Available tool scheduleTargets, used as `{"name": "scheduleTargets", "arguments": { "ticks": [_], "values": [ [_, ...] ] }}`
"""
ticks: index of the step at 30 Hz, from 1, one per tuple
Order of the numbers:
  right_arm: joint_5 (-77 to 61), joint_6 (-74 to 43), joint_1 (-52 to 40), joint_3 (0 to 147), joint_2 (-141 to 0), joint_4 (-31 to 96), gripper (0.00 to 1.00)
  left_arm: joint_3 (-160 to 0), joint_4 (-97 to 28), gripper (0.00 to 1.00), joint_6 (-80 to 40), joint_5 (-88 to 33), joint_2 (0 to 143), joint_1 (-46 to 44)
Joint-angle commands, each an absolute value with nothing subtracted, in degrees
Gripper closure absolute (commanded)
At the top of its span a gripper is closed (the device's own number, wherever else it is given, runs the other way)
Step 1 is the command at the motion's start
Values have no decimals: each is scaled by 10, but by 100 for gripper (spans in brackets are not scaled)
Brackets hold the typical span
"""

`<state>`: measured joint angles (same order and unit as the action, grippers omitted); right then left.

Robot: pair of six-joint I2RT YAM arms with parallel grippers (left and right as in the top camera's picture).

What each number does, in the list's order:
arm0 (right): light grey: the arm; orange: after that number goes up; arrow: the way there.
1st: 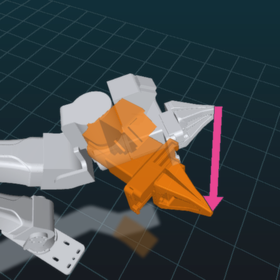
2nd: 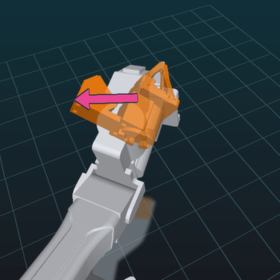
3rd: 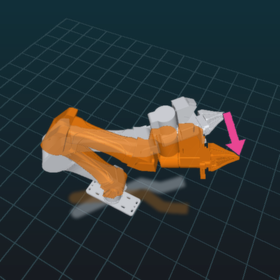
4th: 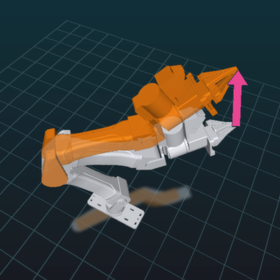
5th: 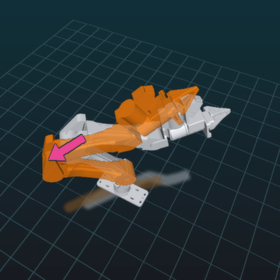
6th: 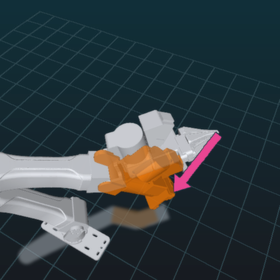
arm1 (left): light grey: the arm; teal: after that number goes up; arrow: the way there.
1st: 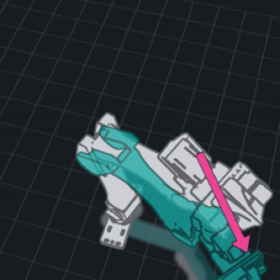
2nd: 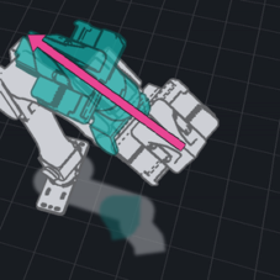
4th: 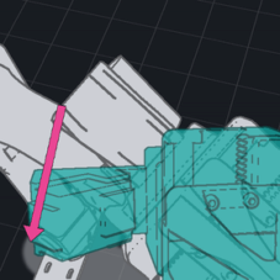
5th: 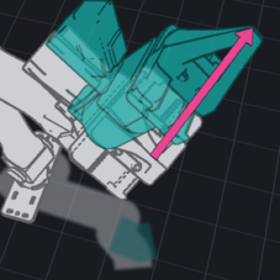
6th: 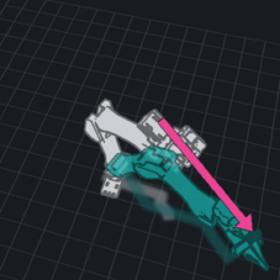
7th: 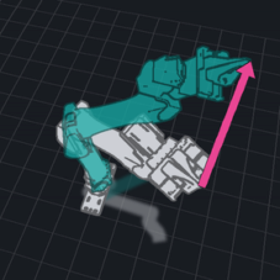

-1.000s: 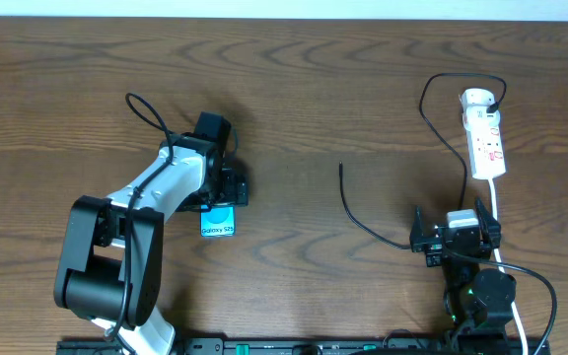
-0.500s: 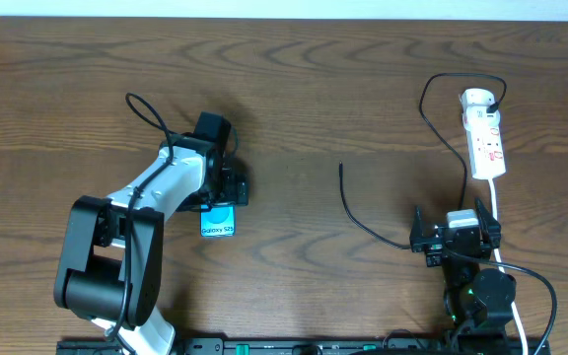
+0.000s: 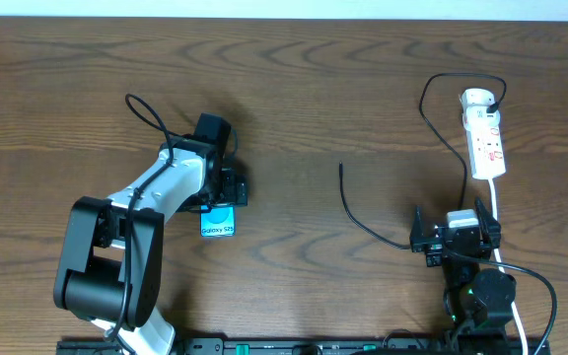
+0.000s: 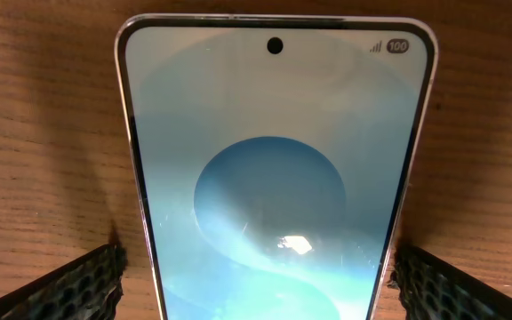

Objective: Plug charger to phone and switch on socket
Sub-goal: 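Close the left gripper on the smartphone's bottom edge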

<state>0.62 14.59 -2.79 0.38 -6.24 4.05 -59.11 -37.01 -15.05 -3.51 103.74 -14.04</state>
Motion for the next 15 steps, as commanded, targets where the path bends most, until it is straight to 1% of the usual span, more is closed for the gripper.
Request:
{"name": "scheduleTargets", "arguments": {
  "ticks": [1,10,13,15],
  "values": [
    [3,142,-24,3,-61,43,1,-576,-367,2,-153,-39,1047,-142],
    [3,142,-24,3,-61,43,1,-576,-367,0,-153,-39,1047,-142],
    [3,142,-24,3,-61,43,1,-576,-367,4,-153,-39,1047,-142],
    [3,142,-24,3,-61,43,1,-576,-367,8,-153,-39,1047,-142]
  ]
}}
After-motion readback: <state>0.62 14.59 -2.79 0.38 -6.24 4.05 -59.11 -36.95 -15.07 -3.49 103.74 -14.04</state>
